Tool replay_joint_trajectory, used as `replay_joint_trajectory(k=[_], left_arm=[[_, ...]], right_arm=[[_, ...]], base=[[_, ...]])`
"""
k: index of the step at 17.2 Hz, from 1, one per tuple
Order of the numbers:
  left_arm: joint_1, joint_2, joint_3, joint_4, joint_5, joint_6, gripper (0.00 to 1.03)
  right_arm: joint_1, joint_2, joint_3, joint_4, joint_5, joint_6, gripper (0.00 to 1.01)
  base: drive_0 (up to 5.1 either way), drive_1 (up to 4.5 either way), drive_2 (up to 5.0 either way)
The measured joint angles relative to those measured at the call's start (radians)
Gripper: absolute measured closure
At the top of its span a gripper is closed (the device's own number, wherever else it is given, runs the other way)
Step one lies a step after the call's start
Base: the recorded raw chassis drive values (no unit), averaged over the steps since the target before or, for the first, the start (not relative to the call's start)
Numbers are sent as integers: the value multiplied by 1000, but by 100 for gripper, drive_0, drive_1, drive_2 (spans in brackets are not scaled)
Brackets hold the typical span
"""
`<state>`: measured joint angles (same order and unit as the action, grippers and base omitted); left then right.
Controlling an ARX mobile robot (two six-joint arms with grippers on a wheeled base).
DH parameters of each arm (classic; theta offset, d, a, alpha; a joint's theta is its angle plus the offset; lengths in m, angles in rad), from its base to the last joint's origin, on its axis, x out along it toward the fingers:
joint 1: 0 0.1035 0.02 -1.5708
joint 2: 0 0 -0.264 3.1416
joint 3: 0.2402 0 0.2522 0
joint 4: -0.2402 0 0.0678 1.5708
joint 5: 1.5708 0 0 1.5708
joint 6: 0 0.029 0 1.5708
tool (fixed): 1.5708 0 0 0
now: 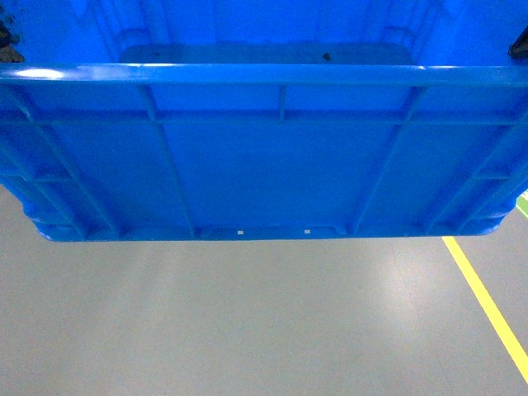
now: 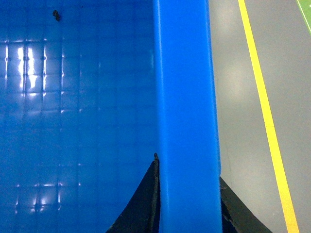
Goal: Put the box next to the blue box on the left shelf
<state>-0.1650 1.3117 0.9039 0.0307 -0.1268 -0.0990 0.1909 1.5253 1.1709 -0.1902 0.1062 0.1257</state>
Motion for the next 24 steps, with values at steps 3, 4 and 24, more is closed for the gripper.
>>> replay_joint_trajectory(k=[3, 4, 24], left_arm=[[0, 3, 0, 1, 0, 0, 96], [0, 2, 0, -6, 1, 0, 96], [0, 2, -1, -1, 2, -3, 97]], right_arm=[[0, 0, 0, 2, 0, -1, 83], [0, 0, 0, -10, 1, 0, 83], [0, 0, 0, -3, 2, -3, 83]], base=[[-3, 430, -436], [7, 441, -426], [8, 441, -426]])
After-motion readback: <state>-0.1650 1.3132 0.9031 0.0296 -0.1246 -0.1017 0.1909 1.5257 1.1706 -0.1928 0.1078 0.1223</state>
